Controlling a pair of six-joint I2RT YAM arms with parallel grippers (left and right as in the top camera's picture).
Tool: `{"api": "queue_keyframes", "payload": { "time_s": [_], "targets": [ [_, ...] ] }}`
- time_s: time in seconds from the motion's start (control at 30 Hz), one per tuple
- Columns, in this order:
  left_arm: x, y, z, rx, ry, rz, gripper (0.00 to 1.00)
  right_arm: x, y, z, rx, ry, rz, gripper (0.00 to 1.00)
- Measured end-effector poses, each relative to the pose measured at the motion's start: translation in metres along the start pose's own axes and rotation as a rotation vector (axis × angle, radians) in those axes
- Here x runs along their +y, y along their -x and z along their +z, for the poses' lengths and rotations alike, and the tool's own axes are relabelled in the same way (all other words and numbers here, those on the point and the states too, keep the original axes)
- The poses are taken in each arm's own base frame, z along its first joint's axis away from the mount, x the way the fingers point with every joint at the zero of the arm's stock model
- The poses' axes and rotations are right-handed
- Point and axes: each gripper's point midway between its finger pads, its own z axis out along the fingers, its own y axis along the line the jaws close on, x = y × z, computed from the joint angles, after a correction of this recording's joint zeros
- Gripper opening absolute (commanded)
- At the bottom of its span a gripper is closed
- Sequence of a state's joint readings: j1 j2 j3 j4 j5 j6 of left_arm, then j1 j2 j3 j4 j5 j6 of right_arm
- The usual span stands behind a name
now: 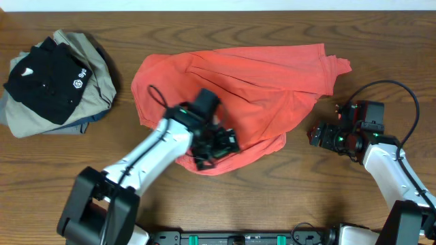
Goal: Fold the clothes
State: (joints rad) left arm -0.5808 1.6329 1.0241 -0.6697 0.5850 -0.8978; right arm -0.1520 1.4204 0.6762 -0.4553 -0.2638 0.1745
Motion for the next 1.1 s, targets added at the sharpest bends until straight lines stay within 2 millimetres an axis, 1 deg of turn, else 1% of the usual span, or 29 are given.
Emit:
{"api": "queue_keyframes", "payload": {
  "time_s": [0.03,0.1,0.23,0.3,0.33,0.4,0.43,0.47,0.53,0.67,0.73,0.8,0.87,0.9,0.97,1.07,1.1],
  "targets": [
    [-0.006,-0.002,0.006,-0.009,-0.014,-0.026,0.90,0.000,-0.001,0.000,0.006,-0.001,0.002,0.90],
    [-0.008,-0.006,0.018,-0.025,-0.020,-0.100,0.90,-0.001,-0.004,0.000,0.014,-0.004,0.004,0.91],
    [0.003,-0.001,0.036,-0.095,-0.011,-0.223,0.89,-0.002,-0.007,0.000,0.028,-0.007,0.008,0.91],
    [0.011,0.007,0.039,-0.149,-0.002,-0.272,0.85,-0.002,-0.007,0.000,0.030,-0.008,0.008,0.91],
    [0.015,0.013,0.040,-0.182,0.005,-0.294,0.79,-0.002,-0.008,0.000,0.030,-0.008,0.008,0.91],
    [0.021,0.020,0.039,-0.228,0.023,-0.324,0.60,-0.002,-0.008,0.000,0.032,-0.008,0.009,0.91],
    [0.024,0.022,0.039,-0.247,0.028,-0.341,0.45,-0.002,-0.008,0.000,0.032,-0.008,0.008,0.91],
    [0.026,0.024,0.039,-0.259,0.033,-0.346,0.34,-0.002,-0.008,0.000,0.032,-0.008,0.009,0.91],
    [0.031,0.026,0.040,-0.275,0.046,-0.356,0.06,-0.002,-0.008,0.000,0.032,-0.008,0.009,0.91],
    [0.045,0.023,0.044,-0.276,0.080,-0.373,0.06,-0.002,-0.008,0.000,0.032,-0.008,0.009,0.91],
    [0.060,0.017,0.046,-0.259,0.131,-0.384,0.06,-0.002,-0.009,0.000,0.034,-0.008,0.009,0.91],
    [0.069,0.013,0.044,-0.239,0.170,-0.377,0.06,-0.002,-0.010,0.000,0.039,-0.010,0.011,0.91],
    [0.083,0.012,0.038,-0.216,0.221,-0.374,0.06,-0.004,-0.011,0.000,0.043,-0.018,0.012,0.91],
    [0.093,0.011,0.033,-0.203,0.251,-0.384,0.06,-0.005,-0.011,0.000,0.044,-0.024,0.012,0.91],
    [0.111,0.015,0.021,-0.183,0.283,-0.406,0.06,-0.007,-0.011,0.000,0.044,-0.037,0.013,0.91],
    [0.120,0.025,0.011,-0.152,0.244,-0.418,0.06,-0.008,-0.011,0.000,0.044,-0.044,0.013,0.91],
    [0.120,0.027,0.009,-0.144,0.229,-0.419,0.11,-0.008,-0.011,0.000,0.044,-0.044,0.013,0.92]
  ]
}}
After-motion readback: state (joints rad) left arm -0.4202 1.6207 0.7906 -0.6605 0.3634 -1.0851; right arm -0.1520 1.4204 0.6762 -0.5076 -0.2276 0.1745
